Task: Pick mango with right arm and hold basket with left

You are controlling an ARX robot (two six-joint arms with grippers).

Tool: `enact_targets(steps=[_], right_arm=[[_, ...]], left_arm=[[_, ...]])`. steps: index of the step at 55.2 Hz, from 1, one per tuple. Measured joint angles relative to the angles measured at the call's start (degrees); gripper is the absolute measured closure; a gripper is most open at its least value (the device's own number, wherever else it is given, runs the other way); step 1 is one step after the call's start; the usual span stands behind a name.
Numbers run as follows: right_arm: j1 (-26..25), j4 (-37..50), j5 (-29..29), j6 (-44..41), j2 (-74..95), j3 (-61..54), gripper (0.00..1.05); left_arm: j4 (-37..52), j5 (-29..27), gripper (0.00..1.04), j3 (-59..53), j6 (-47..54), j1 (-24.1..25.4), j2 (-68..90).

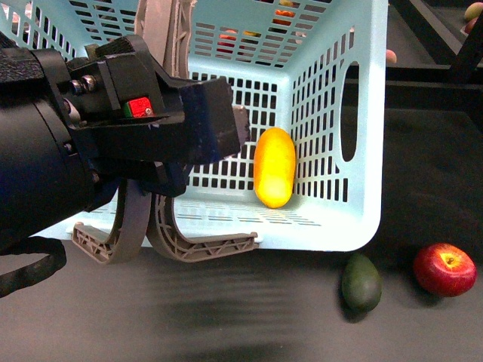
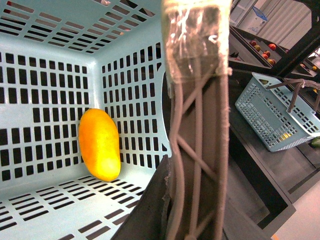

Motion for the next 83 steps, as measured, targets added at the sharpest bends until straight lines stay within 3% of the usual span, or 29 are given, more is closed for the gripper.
enact_targets(steps=[5,10,65,83], right_arm=[[-2.4,-6.47,-0.33,-0.09,-5.86,-0.63,0.91],[-2.49,-6.91,-0.87,-0.48,-7.89,-0.83,1.04],[-2.6,-6.84,-0.79,-0.48,-10.84,-3.87,1.03],[-2.6,-6.84,-0.79,-0.52,-10.82,-3.87,0.51]], left_arm=[[0.0,0.04,0.97,0.0,0.07,0.0,0.0],[0.0,-0.13,0.97,0.0,-0.02,0.0,0.0],[0.0,0.0,0.97,0.0,0.02,-0.02,0.0],[0.0,0.0,0.97,0.0,0.02,-0.02,0.0]])
